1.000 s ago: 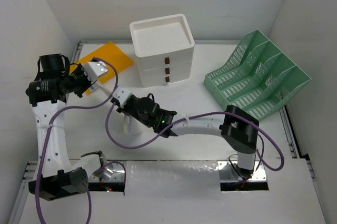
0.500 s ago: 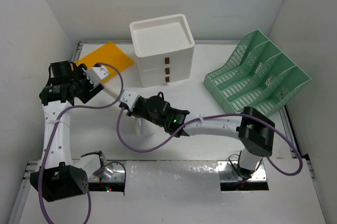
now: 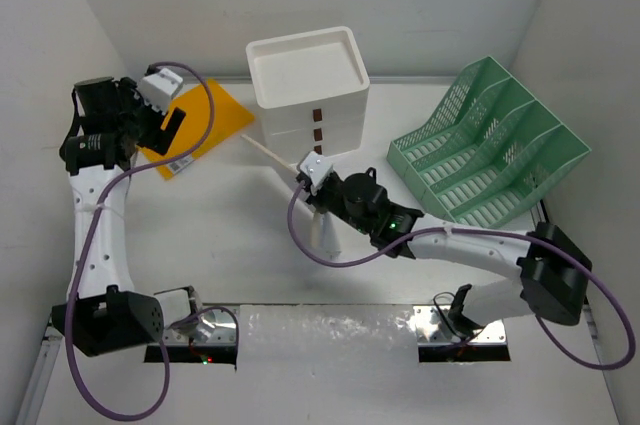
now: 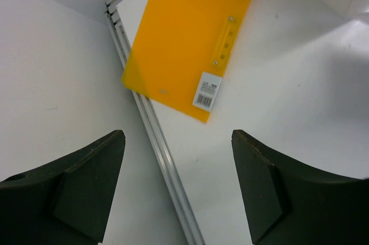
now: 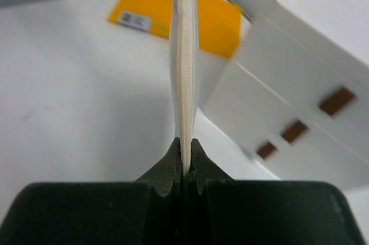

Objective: Organize the desk

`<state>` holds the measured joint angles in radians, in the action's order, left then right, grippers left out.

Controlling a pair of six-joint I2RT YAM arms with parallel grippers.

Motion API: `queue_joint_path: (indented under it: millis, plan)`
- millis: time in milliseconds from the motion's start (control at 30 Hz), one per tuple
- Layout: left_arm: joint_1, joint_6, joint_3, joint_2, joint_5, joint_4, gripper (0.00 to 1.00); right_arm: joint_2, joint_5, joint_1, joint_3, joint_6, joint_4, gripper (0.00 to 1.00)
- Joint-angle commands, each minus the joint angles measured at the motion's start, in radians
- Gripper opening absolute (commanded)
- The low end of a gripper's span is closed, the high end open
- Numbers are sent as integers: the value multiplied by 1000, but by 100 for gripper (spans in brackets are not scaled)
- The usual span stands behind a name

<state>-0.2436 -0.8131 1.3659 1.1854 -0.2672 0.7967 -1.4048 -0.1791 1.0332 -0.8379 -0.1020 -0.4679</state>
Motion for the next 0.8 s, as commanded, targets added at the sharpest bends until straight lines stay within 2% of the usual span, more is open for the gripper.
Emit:
queue_joint_path:
  millis: [0, 167, 367, 467, 500, 567, 633, 700, 767]
  plan:
    - [-17, 172, 35, 22, 5, -94, 73, 125, -98, 2, 43, 18, -84, 0]
    - [-19, 226, -13, 20, 11, -139, 72, 317, -272, 4, 62, -96, -103, 0]
    - [-17, 238, -77, -1, -26, -163, 72, 420, -420, 4, 43, -304, -207, 0]
    - [-19, 265, -38, 10, -127, -120, 70, 388, -500, 4, 28, -431, -293, 0]
    - [-19, 273, -12, 14, -173, -58, 69, 345, -508, 4, 22, -488, -307, 0]
    - [-16, 302, 68, 16, -343, -1, 68, 296, -528, 7, 3, -515, -311, 0]
    - [-11, 368, 123, 11, -480, 48, 68, 224, -583, 25, 9, -574, -400, 0]
    - [12, 469, 195, 0, -565, 49, 69, 147, -626, 60, 14, -690, -575, 0]
    - [62, 552, 239, -7, -593, 3, 70, 90, -664, 85, -3, -817, -694, 0]
